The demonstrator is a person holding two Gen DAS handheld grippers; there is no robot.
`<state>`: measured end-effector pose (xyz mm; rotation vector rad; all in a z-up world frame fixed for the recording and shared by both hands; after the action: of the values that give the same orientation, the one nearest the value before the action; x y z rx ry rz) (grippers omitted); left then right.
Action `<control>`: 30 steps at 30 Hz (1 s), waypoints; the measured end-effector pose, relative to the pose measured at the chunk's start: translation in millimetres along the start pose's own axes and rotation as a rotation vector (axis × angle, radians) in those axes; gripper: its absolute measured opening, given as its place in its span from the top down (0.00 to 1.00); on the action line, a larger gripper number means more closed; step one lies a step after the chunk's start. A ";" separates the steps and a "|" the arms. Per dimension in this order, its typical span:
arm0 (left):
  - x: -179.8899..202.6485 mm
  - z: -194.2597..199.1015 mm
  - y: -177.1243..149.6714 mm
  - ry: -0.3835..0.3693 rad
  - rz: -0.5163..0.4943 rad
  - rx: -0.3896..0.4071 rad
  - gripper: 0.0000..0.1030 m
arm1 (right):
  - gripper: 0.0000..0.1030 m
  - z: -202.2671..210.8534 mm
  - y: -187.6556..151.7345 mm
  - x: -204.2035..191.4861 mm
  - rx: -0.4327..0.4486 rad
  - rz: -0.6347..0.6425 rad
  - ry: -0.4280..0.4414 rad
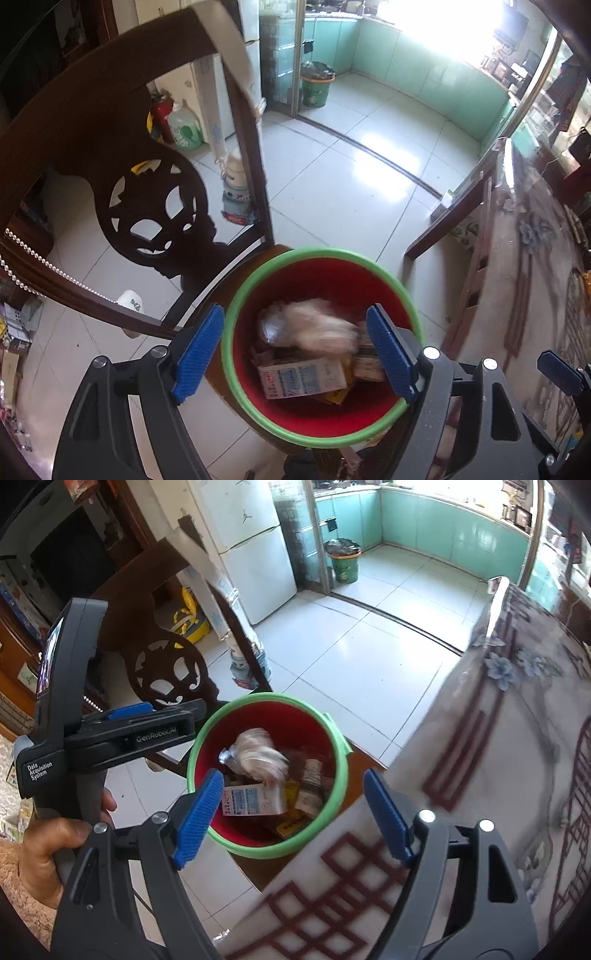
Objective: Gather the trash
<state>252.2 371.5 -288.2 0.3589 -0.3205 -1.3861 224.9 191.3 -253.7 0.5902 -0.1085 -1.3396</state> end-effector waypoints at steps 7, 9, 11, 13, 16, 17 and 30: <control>52.2 67.0 6.0 -0.029 -0.079 0.154 0.12 | 0.09 80.2 -5.5 38.2 0.190 -0.033 -0.070; 70.1 87.1 6.3 -0.041 -0.101 0.197 0.09 | 0.07 112.0 -7.8 53.0 0.260 -0.049 -0.085; 93.6 111.5 5.1 -0.064 -0.122 0.249 0.08 | 0.05 138.3 -11.8 66.3 0.318 -0.055 -0.095; 121.4 140.6 1.2 -0.097 -0.141 0.316 0.08 | 0.05 171.3 -19.1 81.4 0.396 -0.054 -0.105; 159.6 182.3 -10.2 -0.149 -0.153 0.410 0.08 | 0.05 224.6 -36.6 106.1 0.520 -0.045 -0.127; 169.6 192.8 -14.8 -0.164 -0.153 0.436 0.08 | 0.05 237.2 -42.1 112.2 0.553 -0.045 -0.133; 294.8 325.5 -93.2 -0.205 -0.145 0.787 0.07 | 0.04 401.4 -132.7 199.0 0.974 -0.096 -0.270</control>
<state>77.2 47.8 -31.0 0.8992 -1.0336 -1.3960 -4.4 -145.1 -24.5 1.2264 -1.0012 -1.4102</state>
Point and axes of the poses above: each gripper's, at about its wrist camera, not at the fingertips, and z roughly against the way its jaws point, x to its right, y to its top, the point moved 6 cm from there along -z, roughly the way its jaws point, and after that the axes turned 7 degrees about -z, right-handed, at the moved point
